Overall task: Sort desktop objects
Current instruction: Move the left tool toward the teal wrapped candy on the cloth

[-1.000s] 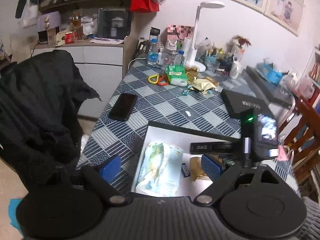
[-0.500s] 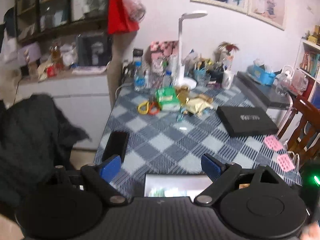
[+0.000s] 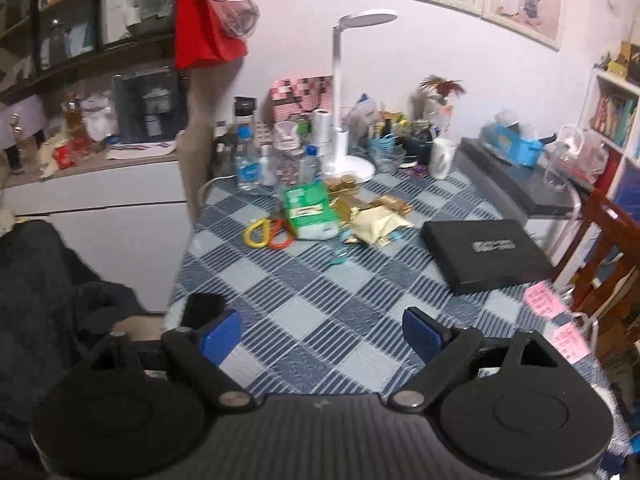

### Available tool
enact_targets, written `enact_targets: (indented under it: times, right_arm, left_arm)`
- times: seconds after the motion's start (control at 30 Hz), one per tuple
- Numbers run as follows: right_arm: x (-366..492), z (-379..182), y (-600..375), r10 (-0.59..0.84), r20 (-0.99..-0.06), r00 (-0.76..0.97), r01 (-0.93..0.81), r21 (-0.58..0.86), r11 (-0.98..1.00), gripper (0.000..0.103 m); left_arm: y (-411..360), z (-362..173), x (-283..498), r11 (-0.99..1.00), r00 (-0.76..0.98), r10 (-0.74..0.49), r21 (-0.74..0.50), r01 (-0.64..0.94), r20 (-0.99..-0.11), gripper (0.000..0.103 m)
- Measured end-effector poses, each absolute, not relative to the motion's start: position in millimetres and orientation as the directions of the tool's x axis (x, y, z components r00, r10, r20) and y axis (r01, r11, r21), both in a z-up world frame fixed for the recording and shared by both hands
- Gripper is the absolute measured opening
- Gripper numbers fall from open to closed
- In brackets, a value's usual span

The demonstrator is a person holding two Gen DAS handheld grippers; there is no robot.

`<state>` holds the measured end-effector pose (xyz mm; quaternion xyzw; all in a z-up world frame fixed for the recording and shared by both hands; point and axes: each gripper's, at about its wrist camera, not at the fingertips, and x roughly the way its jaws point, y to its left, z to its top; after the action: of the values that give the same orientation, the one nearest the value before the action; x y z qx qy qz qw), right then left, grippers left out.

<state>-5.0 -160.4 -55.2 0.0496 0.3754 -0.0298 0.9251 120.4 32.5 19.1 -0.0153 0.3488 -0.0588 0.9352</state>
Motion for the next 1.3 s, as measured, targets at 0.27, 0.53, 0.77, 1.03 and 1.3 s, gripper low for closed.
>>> enact_targets:
  times: [0.27, 0.53, 0.77, 1.03, 1.3]
  right_arm:
    - [14.4, -61.3, -169.8, 0.037, -0.684, 0.728, 0.033, 0.088, 0.996, 0.103]
    - [36.6, -73.2, -190.4, 0.080, -0.689, 0.721, 0.019, 0.135, 0.991, 0.103]
    - [48.3, -87.8, -210.2, 0.089, -0.694, 0.715, 0.054, 0.181, 0.982, 0.103]
    - [58.0, -103.6, -218.8, 0.112, -0.707, 0.698, 0.053, 0.206, 0.977, 0.103]
    - [64.7, -112.0, -209.0, 0.118, -0.712, 0.692, 0.000, 0.164, 0.987, 0.103]
  left_arm:
    - [2.7, 13.1, 177.5, 0.998, 0.753, -0.045, 0.002, 0.061, -0.657, 0.103]
    - [-14.6, -11.3, 246.8, 0.999, 0.751, -0.050, -0.044, 0.028, -0.659, 0.103]
    - [-32.8, -40.0, 302.4, 0.992, 0.768, -0.063, 0.048, 0.121, -0.637, 0.103]
    - [-36.9, -89.4, 382.4, 0.996, 0.655, -0.028, 0.033, 0.081, -0.755, 0.103]
    - [-41.5, -136.4, 438.1, 0.993, 0.591, -0.046, 0.025, 0.112, -0.805, 0.103]
